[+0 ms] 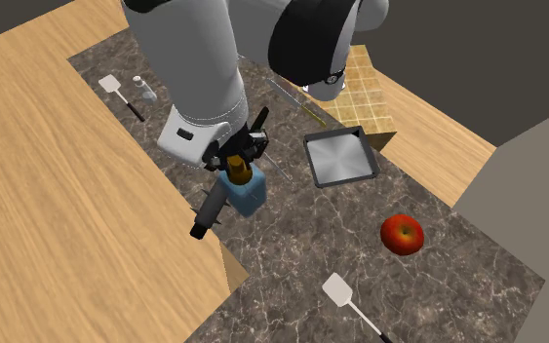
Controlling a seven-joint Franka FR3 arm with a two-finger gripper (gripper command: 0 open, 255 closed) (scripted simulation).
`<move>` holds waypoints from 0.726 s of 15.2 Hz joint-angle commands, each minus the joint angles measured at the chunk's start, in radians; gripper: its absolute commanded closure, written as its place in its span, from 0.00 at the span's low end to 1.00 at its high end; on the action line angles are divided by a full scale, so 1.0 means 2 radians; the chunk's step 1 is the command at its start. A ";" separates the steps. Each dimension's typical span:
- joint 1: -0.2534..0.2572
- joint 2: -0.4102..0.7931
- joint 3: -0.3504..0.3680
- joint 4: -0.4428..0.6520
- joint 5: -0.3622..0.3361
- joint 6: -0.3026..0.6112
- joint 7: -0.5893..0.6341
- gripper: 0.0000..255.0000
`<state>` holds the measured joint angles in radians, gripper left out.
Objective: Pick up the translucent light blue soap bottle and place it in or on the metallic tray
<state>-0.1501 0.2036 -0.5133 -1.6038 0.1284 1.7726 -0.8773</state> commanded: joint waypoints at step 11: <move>0.038 -0.094 0.015 -0.035 -0.047 -0.045 0.060 1.00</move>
<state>-0.0904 0.0603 -0.4913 -1.6378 0.0563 1.6837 -0.7850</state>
